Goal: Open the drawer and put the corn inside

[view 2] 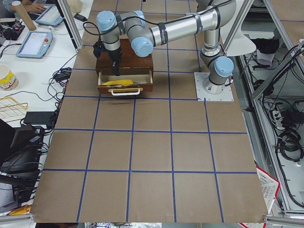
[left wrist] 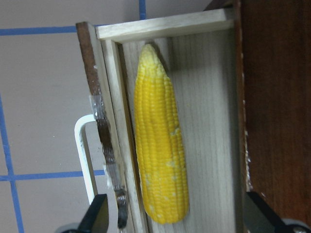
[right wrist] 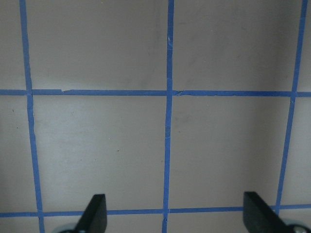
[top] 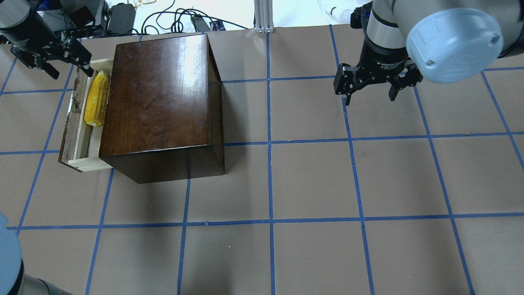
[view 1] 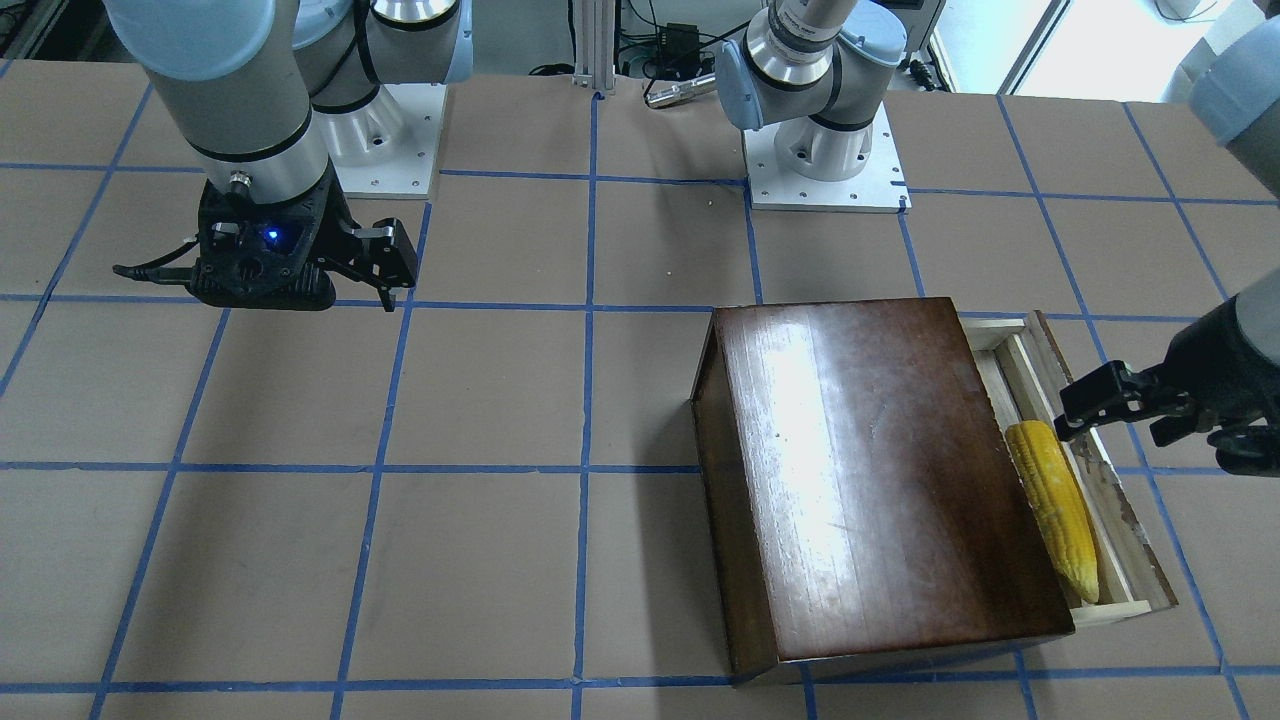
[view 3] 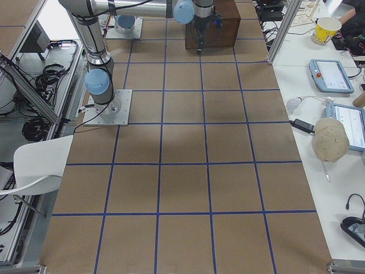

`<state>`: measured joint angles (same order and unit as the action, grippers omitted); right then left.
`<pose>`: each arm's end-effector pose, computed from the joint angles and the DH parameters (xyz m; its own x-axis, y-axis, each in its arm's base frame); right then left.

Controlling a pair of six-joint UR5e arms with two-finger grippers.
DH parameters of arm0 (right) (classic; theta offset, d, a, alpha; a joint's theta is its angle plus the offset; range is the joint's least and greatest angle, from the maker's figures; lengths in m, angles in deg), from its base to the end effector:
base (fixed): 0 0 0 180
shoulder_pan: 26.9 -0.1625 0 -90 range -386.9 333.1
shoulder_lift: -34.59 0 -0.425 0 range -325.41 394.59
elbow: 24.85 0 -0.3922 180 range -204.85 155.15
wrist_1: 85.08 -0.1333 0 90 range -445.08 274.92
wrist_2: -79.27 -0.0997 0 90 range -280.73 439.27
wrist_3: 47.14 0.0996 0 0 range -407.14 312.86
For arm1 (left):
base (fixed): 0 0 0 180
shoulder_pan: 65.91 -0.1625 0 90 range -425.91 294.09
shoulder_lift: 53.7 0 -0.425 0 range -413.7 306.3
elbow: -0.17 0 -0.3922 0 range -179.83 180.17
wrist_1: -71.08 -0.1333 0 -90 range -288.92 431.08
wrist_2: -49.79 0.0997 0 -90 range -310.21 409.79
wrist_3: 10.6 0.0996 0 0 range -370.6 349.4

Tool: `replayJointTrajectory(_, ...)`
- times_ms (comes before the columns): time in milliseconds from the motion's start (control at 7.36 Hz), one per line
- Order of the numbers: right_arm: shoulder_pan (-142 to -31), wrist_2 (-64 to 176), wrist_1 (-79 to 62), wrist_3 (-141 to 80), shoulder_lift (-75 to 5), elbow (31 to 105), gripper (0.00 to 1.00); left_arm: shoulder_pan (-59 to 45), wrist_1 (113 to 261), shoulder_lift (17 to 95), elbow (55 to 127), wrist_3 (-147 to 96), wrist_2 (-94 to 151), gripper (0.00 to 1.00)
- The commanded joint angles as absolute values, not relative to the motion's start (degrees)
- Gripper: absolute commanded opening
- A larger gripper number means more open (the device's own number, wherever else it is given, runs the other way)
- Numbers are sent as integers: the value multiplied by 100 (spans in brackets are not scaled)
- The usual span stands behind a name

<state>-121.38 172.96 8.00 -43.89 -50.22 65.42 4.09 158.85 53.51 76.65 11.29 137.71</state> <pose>0.1675 -0.5128 0.4450 -0.9975 -0.0240 0.0666 -0.0215 0.9991 0.0378 0.0814 -0.6240 0.4412 -0.9985 0.0323 0.0432 0.0327 0.9994 0.0101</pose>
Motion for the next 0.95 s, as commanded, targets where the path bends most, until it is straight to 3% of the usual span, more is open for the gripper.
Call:
replayJointTrajectory(0,-12138,17287,800,-4389,-5022,6542,100,894,16256,4863,7646,823,13794,100)
replayJointTrajectory(543,-12138,17270,800,-4389,-5022,6542,100,2503,16337,4125,7970,-565,13925,100)
replayJointTrajectory(815,-12138,17270,800,-4389,-5022,6542,100,2542,16267,3780,8321,-630,14190,100)
